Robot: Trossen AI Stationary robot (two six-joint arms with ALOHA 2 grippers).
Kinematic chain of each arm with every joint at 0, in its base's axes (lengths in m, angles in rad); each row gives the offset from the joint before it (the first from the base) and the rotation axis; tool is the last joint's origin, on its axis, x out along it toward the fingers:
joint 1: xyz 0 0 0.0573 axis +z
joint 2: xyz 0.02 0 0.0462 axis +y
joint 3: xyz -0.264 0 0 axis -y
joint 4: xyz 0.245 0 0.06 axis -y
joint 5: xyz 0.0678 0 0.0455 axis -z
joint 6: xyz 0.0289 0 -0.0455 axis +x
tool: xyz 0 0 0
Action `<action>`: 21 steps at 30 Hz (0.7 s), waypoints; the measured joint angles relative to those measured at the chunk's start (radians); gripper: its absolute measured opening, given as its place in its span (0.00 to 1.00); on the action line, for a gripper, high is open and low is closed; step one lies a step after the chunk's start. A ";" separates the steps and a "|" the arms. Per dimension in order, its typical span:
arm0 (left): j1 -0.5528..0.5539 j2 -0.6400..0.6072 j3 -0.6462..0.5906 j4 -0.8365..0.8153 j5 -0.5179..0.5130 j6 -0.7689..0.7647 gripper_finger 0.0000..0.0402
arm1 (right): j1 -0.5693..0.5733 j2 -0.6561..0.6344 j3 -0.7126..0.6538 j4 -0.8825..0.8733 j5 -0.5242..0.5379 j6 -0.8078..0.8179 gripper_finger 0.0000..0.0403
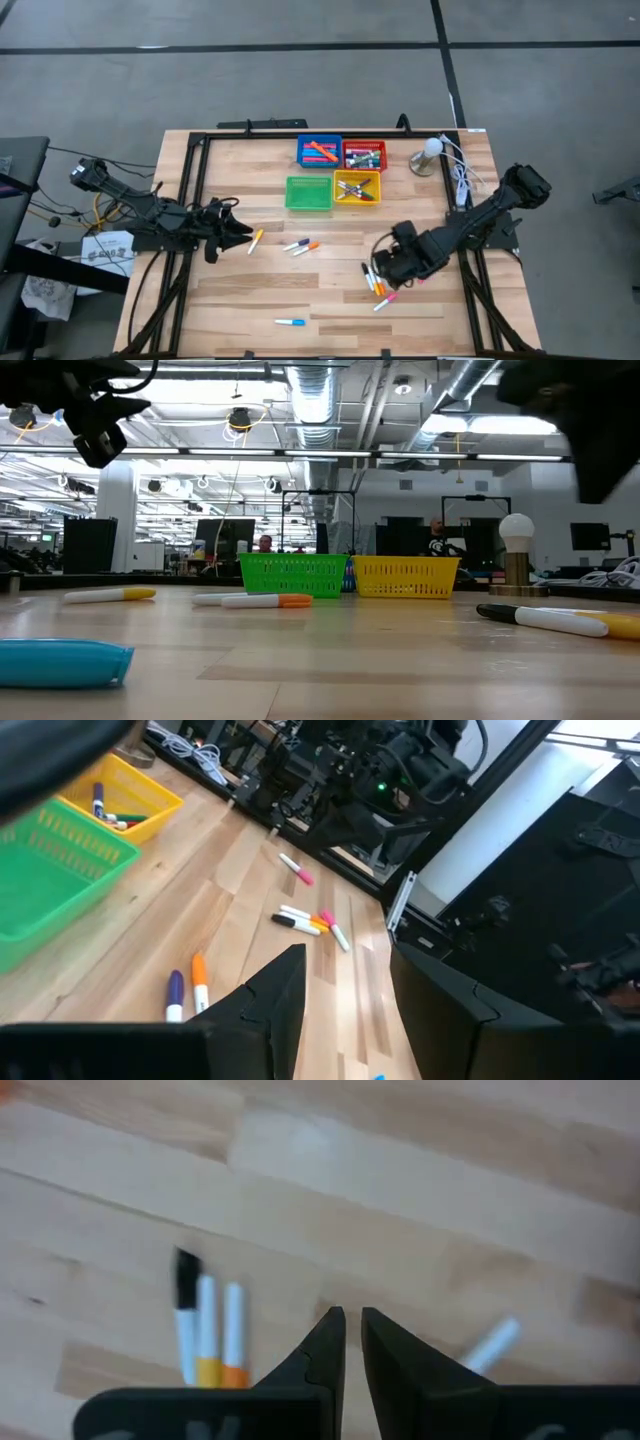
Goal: Pick & Place Markers
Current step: Put the pink mini marker into the green bin
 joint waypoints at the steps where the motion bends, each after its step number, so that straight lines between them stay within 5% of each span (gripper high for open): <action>1: 0.000 0.002 0.000 0.000 0.000 0.000 0.37 | 0.016 0.000 0.000 -0.015 -0.011 0.031 0.07; 21: 0.000 0.019 0.001 0.010 -0.002 0.003 0.37 | 0.167 0.000 -0.023 -0.080 -0.176 0.367 0.20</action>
